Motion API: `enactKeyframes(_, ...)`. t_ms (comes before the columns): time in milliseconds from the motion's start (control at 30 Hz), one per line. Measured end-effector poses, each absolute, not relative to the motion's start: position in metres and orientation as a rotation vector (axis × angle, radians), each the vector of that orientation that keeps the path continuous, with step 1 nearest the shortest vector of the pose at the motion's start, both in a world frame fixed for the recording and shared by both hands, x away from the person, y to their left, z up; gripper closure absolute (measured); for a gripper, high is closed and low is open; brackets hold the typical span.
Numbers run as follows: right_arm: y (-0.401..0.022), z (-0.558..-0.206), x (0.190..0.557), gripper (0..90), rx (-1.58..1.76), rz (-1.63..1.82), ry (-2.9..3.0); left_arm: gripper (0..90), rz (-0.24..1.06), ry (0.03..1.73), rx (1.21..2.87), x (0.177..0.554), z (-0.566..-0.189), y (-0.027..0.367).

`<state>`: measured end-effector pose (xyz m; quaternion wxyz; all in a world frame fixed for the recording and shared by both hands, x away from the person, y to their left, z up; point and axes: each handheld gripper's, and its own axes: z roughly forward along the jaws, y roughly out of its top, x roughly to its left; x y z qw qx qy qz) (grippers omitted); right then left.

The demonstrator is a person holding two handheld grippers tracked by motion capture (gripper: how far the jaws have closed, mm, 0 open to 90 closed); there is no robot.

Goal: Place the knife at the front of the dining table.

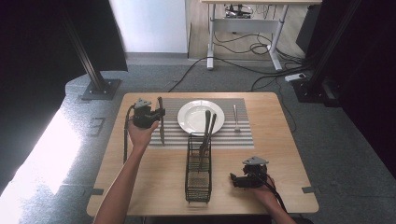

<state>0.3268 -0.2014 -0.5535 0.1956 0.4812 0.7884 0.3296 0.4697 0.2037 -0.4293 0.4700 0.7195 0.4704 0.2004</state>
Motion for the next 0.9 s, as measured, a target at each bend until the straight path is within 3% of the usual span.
enactKeyframes(900,-0.200,-0.554,0.329,4.1,1.347,0.928,2.203,82.5,0.432,1.355,1.820,0.539,-0.449,0.191)
